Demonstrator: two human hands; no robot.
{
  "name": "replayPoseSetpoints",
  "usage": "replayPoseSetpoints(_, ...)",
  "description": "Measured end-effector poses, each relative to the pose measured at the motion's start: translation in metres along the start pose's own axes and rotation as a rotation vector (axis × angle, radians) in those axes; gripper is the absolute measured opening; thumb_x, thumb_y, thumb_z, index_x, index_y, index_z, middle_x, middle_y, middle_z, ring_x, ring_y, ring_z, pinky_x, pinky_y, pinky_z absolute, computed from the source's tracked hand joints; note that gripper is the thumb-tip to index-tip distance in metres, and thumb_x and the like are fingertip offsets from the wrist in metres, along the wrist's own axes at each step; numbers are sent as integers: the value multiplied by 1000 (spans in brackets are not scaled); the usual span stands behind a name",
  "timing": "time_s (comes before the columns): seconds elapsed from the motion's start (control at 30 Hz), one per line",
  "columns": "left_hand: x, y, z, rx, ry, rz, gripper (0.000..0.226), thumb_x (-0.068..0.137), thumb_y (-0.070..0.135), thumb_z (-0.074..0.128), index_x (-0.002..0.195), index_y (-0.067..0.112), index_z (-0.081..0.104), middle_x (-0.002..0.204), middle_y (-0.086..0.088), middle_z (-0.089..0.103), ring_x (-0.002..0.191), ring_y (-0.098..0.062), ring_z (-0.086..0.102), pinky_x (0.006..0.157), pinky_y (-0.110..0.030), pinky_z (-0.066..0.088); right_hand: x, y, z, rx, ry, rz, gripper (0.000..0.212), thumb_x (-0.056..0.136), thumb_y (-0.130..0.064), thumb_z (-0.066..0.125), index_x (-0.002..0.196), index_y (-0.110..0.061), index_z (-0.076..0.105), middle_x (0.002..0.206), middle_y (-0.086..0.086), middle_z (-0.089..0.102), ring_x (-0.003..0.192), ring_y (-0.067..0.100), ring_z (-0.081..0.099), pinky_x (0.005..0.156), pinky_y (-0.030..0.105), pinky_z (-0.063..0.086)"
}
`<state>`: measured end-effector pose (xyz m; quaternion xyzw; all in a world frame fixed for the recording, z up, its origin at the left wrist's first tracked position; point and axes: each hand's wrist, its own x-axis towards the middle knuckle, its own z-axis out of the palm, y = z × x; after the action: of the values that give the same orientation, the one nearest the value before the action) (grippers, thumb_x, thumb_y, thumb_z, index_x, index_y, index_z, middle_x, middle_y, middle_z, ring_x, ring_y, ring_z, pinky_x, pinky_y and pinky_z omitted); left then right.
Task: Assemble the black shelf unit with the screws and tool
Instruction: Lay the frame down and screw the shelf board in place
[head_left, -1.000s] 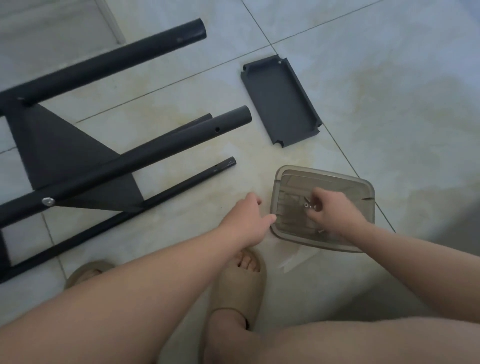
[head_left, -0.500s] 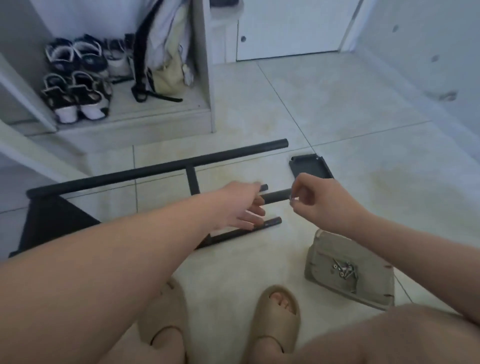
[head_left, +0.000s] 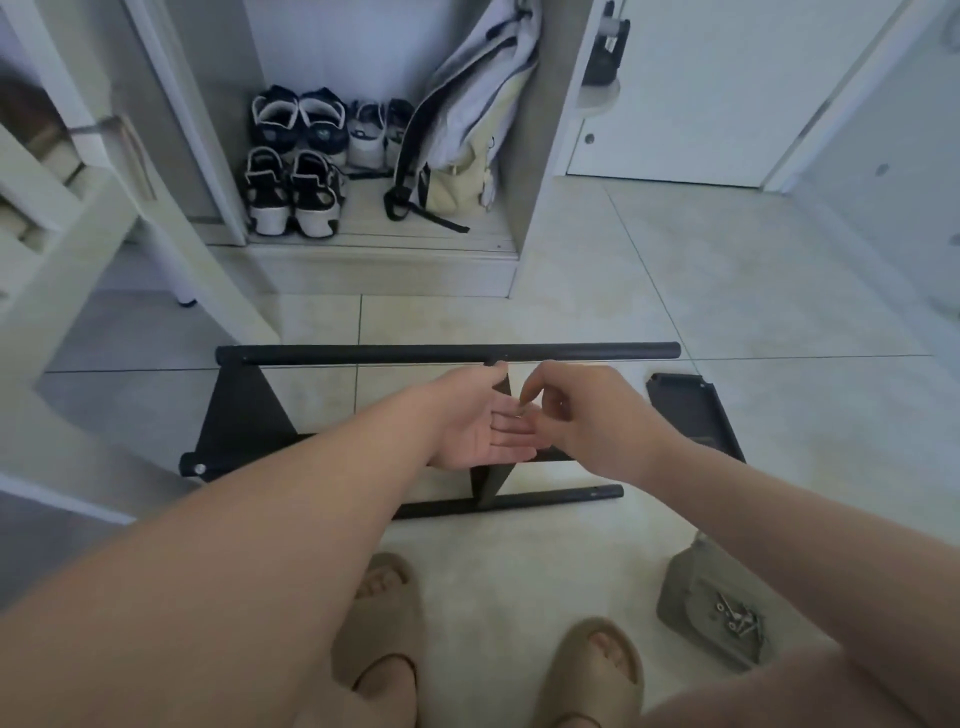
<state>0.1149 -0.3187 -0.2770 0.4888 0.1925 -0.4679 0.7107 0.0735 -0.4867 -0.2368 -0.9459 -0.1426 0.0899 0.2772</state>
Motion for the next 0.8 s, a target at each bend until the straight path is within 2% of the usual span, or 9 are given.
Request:
replayPoseSetpoints(0.13,6,2,-20,-81,50,-42,65,107,48,30,107,-5,67,84,-16,75,74,-26,76,61,-30,60,21,5,-2,19,14,46,15,93,-27,68,103,-35,63,79,-16,64,68,-3,56,61,13,41)
replayPoseSetpoints(0.23,13,4,-29,-74,150,-66,49,107,38,39,101,-1,68,86,-13,72,70,-21,72,54,-26,56,31,16,-5,18,59,114,12,94,-28,66,106,-31,65,83,-17,65,76,1,59,70,21,46)
replayPoseSetpoints(0.3,19,5,-30,-32,252,-37,35,105,26,44,95,3,68,86,-9,67,67,-17,65,48,-25,49,34,26,2,-50,7,112,16,95,-27,65,110,-26,66,91,-16,64,88,6,61,79,27,49)
replayPoseSetpoints(0.37,28,5,-29,207,422,54,22,100,18,51,90,5,66,78,-7,62,60,-15,56,44,-24,41,37,36,11,-147,-88,112,26,96,-29,63,121,-23,63,108,-12,61,106,12,57,91,31,48)
replayPoseSetpoints(0.47,39,-1,-32,759,568,201,17,94,20,60,87,5,67,75,-6,59,66,-19,54,57,-28,40,42,55,22,-255,-243,182,43,97,-42,61,134,-22,55,130,-5,55,124,19,48,103,36,42)
replayPoseSetpoints(0.53,45,-5,-35,907,517,215,25,97,29,58,92,7,71,77,-4,61,73,-20,57,66,-30,43,44,66,30,-302,-370,247,50,94,-53,60,133,-23,55,129,-5,56,120,20,52,101,38,44)
replayPoseSetpoints(0.63,57,-9,-36,1003,476,174,42,98,45,54,71,12,59,64,0,47,64,-20,49,62,-31,37,41,80,46,-318,-520,297,47,90,-65,57,110,-22,60,102,-7,63,95,19,60,80,35,50)
replayPoseSetpoints(0.73,70,-14,-35,1023,474,148,52,96,54,53,62,15,49,61,0,41,60,-20,44,59,-31,34,36,90,55,-334,-515,249,45,94,-65,52,98,-20,58,85,-4,60,77,15,57,67,33,44)
replayPoseSetpoints(0.8,76,-18,-34,1042,451,147,52,96,57,52,71,13,62,65,-2,49,66,-22,51,66,-32,40,35,94,55,-339,-475,206,44,95,-64,51,97,-21,57,83,-6,59,74,12,54,67,34,45)
